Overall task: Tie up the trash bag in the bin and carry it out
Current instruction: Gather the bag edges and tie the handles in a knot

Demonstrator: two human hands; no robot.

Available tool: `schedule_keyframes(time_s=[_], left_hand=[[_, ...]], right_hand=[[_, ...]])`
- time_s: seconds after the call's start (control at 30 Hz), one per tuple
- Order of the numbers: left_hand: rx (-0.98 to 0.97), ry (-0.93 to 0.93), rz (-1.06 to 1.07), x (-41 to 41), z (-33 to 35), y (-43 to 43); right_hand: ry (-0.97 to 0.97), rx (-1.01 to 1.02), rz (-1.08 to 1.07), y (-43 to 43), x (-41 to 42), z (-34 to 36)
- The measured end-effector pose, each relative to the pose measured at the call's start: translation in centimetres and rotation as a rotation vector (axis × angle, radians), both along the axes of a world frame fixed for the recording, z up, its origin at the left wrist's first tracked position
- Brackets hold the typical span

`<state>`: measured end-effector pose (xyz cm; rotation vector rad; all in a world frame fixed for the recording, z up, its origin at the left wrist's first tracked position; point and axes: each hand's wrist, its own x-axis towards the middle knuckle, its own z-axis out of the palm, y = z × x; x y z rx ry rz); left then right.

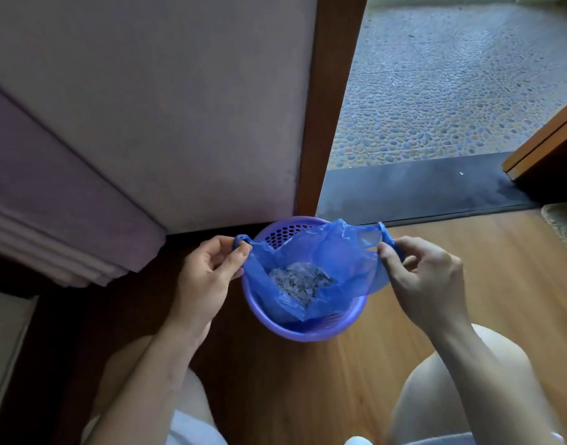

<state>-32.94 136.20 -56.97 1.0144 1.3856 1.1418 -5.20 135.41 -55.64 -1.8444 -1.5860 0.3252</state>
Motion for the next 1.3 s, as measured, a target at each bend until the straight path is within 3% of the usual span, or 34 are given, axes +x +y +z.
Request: schedule_keyframes(time_s=[0.07,0.17,0.23,0.43,0.53,0.63,0.77,0.9,1.07,1.2,1.3], left_hand=[[0.048,0.060,-0.032,-0.2,-0.1,0.7],[0.094,-0.138,-0.113,0.1,0.1,2.0],[0.167,-0.165,-0.182,0.2,0.3,2.7],[0.336,0.057,-0.283,1.0,1.2,4.6],[0.360,0.090,-0.331,2.1,1.9,5.1],[0.374,0.053,-0.399,3.8,2.6,5.1],[0.367,0.041,-0.485,5.3,2.2,4.6],[0.350,0.115,-0.322,4.2,-0.9,4.9],[0.103,0.033,-0.542,5.6,-6.1,5.8],[0.013,-0.016,-0.196,7.5,-8.7,5.5],[-0.018,-0.368,0.075,7.6,-9.8,6.8]], right_hand=[[0.257,0.007,0.044,1.0,0.1,-0.2],[0.788,-0.025,0.154,2.8,0.4,-0.5],[0.959,-0.024,0.289,3.7,0.4,-0.8],[0.961,0.008,0.566,5.9,-1.2,-1.1],[0.861,0.004,0.587,6.5,-2.9,-1.9],[0.780,-0.133,0.683,6.3,-5.3,-2.5],[0.561,-0.210,0.497,6.2,-7.7,-3.8],[0.666,-0.179,0.429,6.9,-7.2,-3.7],[0.643,-0.189,0.462,7.0,-7.4,-3.7],[0.763,-0.306,0.443,7.4,-5.8,-3.5],[0.669,-0.398,0.488,7.2,-2.5,-3.0]])
